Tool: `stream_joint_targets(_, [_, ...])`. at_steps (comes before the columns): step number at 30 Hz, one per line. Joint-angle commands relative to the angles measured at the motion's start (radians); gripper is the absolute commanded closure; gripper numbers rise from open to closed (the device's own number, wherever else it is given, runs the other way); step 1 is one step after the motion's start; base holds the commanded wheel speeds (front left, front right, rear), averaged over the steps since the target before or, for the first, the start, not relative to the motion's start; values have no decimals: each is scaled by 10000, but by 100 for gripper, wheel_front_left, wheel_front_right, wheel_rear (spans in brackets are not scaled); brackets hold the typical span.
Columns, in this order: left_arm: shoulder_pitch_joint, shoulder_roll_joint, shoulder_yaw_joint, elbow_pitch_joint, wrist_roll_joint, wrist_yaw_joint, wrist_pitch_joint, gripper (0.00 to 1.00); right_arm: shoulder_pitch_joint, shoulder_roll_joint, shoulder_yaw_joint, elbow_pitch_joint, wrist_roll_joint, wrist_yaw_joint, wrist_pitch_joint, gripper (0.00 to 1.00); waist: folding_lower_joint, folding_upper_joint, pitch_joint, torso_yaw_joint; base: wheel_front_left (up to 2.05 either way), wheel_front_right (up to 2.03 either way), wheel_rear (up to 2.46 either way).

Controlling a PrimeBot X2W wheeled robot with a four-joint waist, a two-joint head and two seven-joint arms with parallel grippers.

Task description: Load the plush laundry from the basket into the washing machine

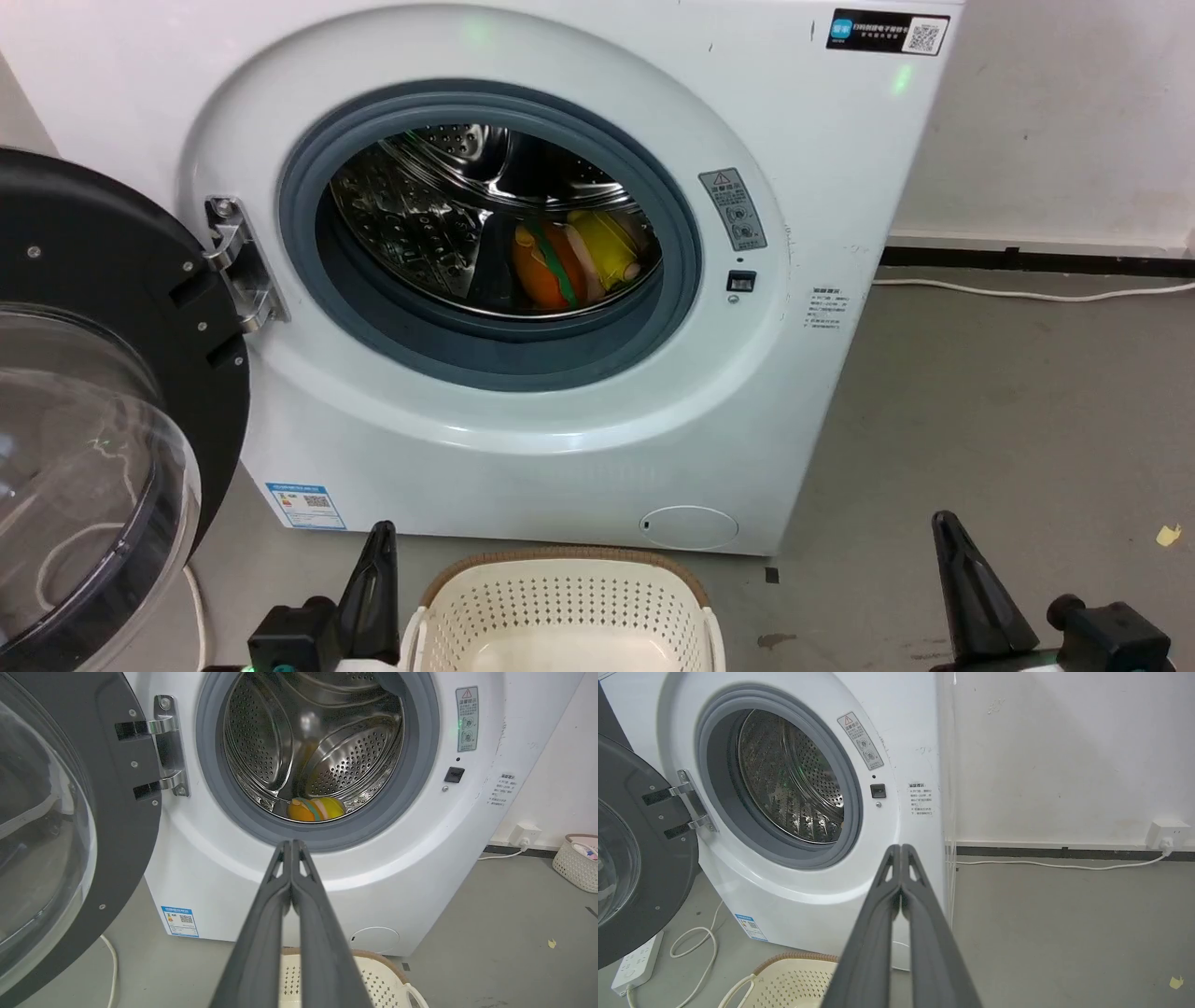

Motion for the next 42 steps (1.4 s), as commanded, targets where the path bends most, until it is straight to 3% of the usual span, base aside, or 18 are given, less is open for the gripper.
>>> stream_joint_targets(1, [-116,-10,68,-75,109,-50,74,100,-145,5,-26,4,-90,-3,72,100,0,0,3,-9,0,0,0])
stream_joint_targets(42, [-412,-135,494,-441,822,-198,989,100,-668,16,-137,7,-848,-6,996,100,0,0,130,-390,0,0,0])
